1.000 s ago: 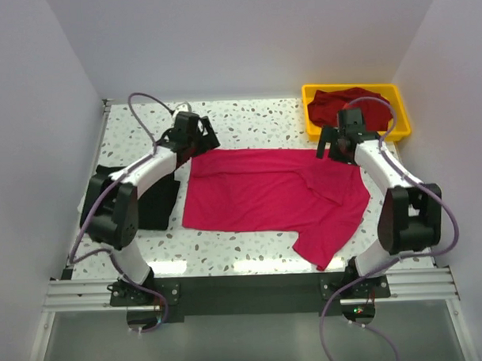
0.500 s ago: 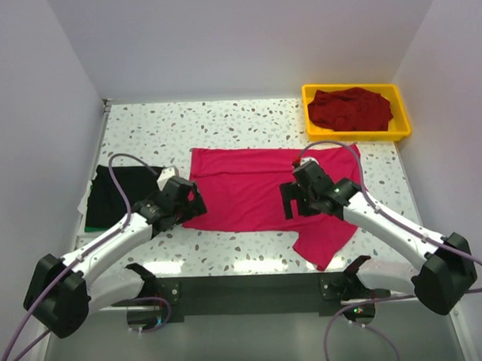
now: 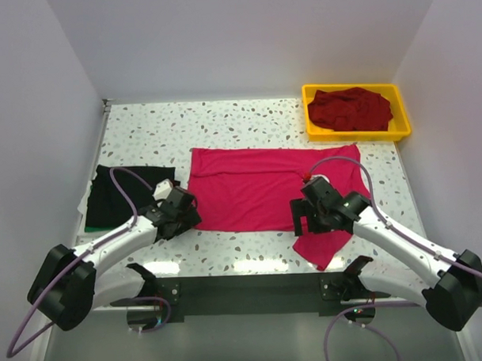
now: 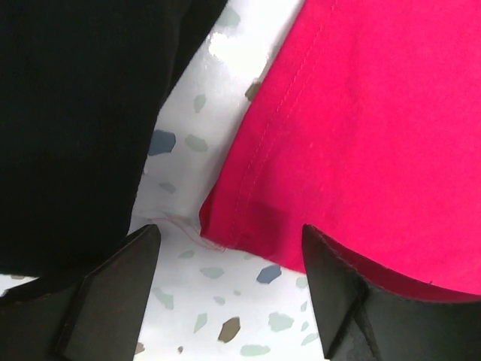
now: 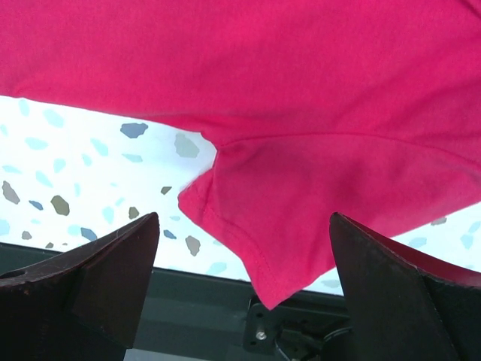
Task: Fold and stack the t-shirts
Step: Fold the tshirt
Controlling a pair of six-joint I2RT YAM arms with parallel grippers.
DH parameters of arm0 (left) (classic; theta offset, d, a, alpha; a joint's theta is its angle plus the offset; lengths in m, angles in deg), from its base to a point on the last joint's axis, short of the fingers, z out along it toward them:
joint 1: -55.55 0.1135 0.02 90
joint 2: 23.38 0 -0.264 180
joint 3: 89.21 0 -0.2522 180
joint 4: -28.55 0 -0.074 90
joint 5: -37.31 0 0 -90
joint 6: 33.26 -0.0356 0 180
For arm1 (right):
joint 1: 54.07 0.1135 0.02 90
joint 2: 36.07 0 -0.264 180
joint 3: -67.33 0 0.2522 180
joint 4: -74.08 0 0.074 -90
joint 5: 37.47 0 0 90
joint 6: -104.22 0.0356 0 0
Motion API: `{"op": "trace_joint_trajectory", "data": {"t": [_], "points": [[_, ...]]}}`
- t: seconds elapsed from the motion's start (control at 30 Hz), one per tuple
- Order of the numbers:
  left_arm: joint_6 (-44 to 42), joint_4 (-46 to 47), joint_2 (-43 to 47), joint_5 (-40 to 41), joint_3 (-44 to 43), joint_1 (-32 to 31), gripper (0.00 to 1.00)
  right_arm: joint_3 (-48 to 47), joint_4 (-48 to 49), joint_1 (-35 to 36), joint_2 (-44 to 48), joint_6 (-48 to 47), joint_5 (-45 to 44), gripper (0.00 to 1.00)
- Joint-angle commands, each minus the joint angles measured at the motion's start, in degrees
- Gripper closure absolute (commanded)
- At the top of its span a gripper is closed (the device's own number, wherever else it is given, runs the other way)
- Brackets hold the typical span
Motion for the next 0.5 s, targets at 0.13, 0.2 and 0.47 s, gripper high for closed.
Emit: {"op": "trace_joint_trajectory", "data": {"t": [0.13,0.2,0.47], "points": [[5.25,1.12,-2.87,3.63,-0.32,-0.23,0.54,0.12,-7.91,1.74,1.66,6.89,2.09,0.01],[4.91,2.34,-2.25,2.75,0.47,-0.32,0.72,0.56,-8.96,2.89,0.87,8.55,2.79,0.01],[5.34,2.26,-2.6,4.94,0.39,-0.32,1.0,3.1,-12.3,16.07,-3.71,17.95,2.8,0.01]]}}
